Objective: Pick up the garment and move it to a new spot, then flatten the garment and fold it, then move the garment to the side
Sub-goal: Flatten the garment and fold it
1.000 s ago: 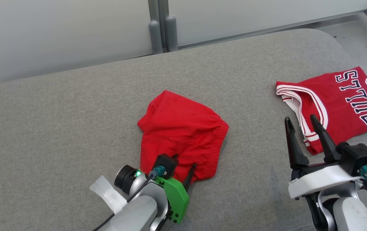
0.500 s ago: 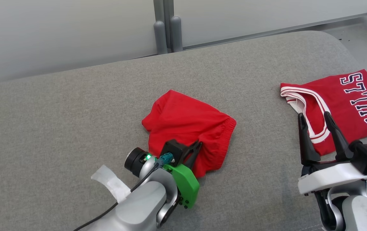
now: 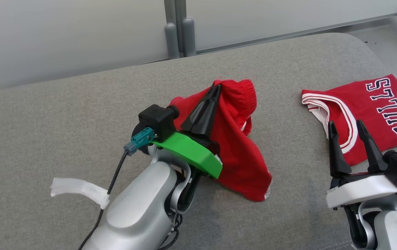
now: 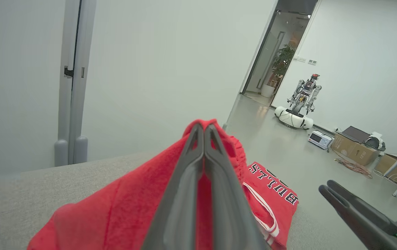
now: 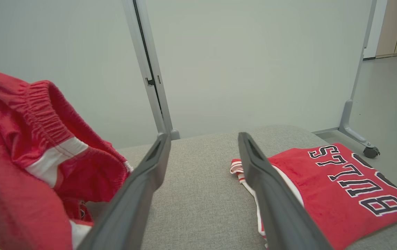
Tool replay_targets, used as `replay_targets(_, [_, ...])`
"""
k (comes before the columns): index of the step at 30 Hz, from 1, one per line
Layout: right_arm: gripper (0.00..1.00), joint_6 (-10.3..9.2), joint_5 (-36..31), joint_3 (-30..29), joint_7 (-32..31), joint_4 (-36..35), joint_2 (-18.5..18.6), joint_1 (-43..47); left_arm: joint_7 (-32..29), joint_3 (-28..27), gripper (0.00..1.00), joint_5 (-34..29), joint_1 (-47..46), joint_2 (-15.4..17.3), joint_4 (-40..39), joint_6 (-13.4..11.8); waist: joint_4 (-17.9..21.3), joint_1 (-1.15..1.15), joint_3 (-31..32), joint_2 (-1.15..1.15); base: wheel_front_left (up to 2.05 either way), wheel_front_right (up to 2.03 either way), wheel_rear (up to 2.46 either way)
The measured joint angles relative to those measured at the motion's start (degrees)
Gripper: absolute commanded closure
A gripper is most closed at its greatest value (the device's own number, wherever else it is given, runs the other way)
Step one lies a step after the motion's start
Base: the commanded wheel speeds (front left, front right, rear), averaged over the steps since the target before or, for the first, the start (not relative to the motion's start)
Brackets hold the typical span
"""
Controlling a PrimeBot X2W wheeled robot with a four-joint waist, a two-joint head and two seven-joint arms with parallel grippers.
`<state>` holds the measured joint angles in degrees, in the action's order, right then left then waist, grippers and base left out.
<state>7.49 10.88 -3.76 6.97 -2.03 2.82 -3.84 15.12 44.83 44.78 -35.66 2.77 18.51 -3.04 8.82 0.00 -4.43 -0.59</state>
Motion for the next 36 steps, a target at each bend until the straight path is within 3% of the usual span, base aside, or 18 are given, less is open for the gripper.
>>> replay_targets(6, [0.0, 0.0, 0.0, -0.1, 0.2, 0.1, 0.0, -0.1, 0.0, -5.5, 1.0, 0.9, 3.7, 0.0, 7.8, -0.5, -0.1, 0.0, -0.3, 0.0, 0.0, 0.0, 0.0])
replay_targets(14, [0.0, 0.0, 0.1, -0.1, 0.3, 0.0, 0.0, 0.0, 0.0, -19.7, 1.0, -2.2, 8.9, 0.2, 19.9, -0.6, -1.4, 0.0, -0.7, 0.0, 0.0, 0.0, 0.0])
replay_targets(19, [0.0, 0.0, 0.1, 0.3, 0.3, 0.3, 0.0, 0.0, 0.0, -25.1, 1.0, -4.3, 11.7, 0.4, 24.6, -0.1, -2.5, 0.0, -0.5, 0.0, 0.0, 0.0, 0.0])
replay_targets(26, [0.0, 0.0, 0.1, 1.3, 0.3, 0.9, 0.0, 0.1, 0.0, -27.6, 1.0, -5.5, 15.0, 0.3, 31.0, 1.0, -3.9, 0.0, 0.3, 0.0, 0.0, 0.0, 0.0])
replay_targets(32, [0.0, 0.0, 0.2, 2.0, 0.3, 1.3, 0.0, 0.5, 0.0, -25.8, 1.0, -4.4, 16.4, 0.2, 35.1, 2.8, -4.8, 0.0, 1.2, 0.0, 0.0, 0.0, 0.0])
replay_targets(34, [0.0, 0.0, 0.3, 2.2, 0.2, 1.5, 0.0, 0.7, 0.1, -24.7, 0.47, -3.1, 16.5, 0.2, 35.4, 3.0, -4.9, 0.0, 1.5, 0.0, 0.0, 0.0, 0.0])
replay_targets(35, [0.0, 0.0, 0.3, 2.3, 0.2, 1.5, 0.0, 0.8, 0.1, -24.1, 0.47, -2.5, 16.6, 0.1, 35.6, 3.0, -5.0, 0.0, 1.6, 0.0, 0.0, 0.0, 0.0])
replay_targets(36, [0.0, 0.0, 0.4, 2.4, 0.2, 1.5, 0.0, 1.0, 0.1, -23.8, 0.0, -2.2, 16.7, 0.1, 35.7, 3.0, -5.1, 0.0, 1.8, 0.0, 0.0, 0.0, 0.0])
